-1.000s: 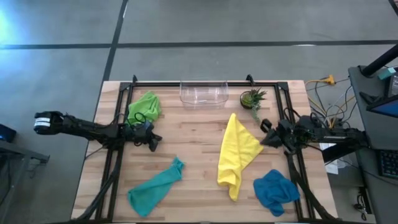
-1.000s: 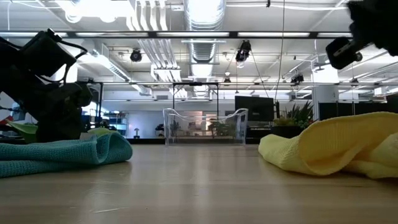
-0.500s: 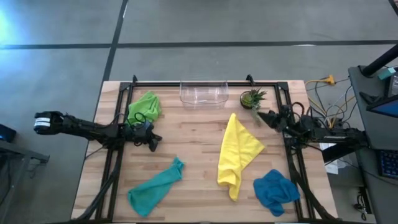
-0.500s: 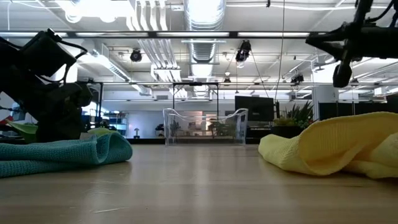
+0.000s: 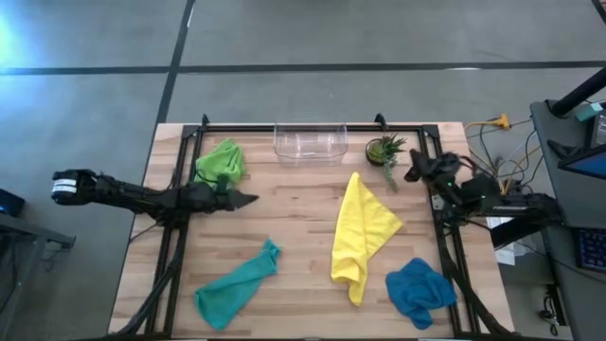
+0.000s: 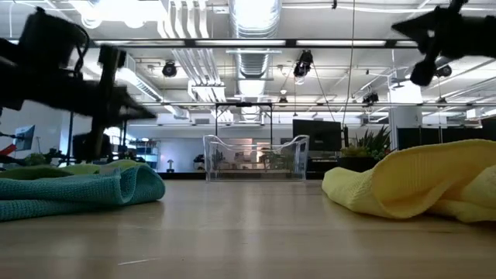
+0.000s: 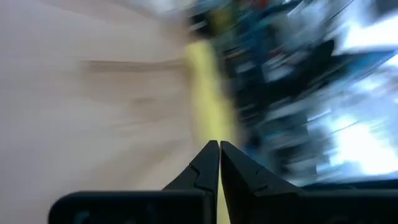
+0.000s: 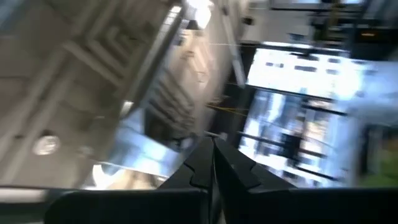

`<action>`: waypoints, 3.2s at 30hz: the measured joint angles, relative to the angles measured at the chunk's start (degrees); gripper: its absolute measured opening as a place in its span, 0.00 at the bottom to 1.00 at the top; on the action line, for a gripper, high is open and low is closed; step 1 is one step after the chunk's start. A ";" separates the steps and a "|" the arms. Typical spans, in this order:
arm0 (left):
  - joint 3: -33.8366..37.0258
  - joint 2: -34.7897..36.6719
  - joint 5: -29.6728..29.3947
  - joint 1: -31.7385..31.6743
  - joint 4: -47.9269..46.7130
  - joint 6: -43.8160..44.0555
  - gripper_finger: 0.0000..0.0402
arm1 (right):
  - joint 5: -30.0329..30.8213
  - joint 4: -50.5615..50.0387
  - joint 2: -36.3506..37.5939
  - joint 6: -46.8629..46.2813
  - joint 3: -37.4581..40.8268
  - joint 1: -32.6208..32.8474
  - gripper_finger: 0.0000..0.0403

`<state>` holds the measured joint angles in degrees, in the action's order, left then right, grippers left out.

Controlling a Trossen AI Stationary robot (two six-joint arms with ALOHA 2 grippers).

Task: Fold microfiber towels
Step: Prepare the yellow microfiber towel

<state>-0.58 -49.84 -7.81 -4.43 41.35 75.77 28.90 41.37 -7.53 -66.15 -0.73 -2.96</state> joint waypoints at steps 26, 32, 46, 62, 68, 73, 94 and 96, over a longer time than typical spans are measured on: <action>-12.02 -0.68 9.73 -0.06 27.49 -6.83 0.00 | -11.42 -11.41 -34.75 37.59 -32.50 -3.09 0.02; -36.55 -3.33 30.46 2.64 -29.66 -20.35 0.00 | -20.75 -34.11 -36.77 32.87 -37.57 -5.06 0.02; -61.28 -30.88 46.43 12.77 -82.22 -55.15 0.00 | -25.60 -44.59 -37.11 33.34 -40.85 -5.20 0.02; -60.60 -38.92 29.13 10.54 -63.09 -51.06 0.00 | -46.45 -74.55 -35.46 30.12 -40.70 -5.18 0.02; -60.82 -34.19 13.83 10.54 -64.16 -44.58 0.00 | -46.24 -80.23 -35.34 33.32 -40.70 -5.20 0.02; -64.51 -32.29 2.88 10.69 -64.19 -44.43 0.00 | -43.70 -79.75 -35.37 37.27 -40.72 -5.17 0.02; -82.77 -35.63 -16.60 16.16 -65.30 -87.35 0.00 | -42.33 -83.16 -34.97 38.62 -40.15 -5.16 0.02; -82.77 -36.31 -11.61 16.17 -66.01 -89.64 0.00 | -42.33 -83.03 -34.95 38.27 -40.13 -5.16 0.02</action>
<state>-83.35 -86.15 -19.42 11.75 -24.66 -13.87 -13.43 -41.66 -42.49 -27.88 -40.86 -8.12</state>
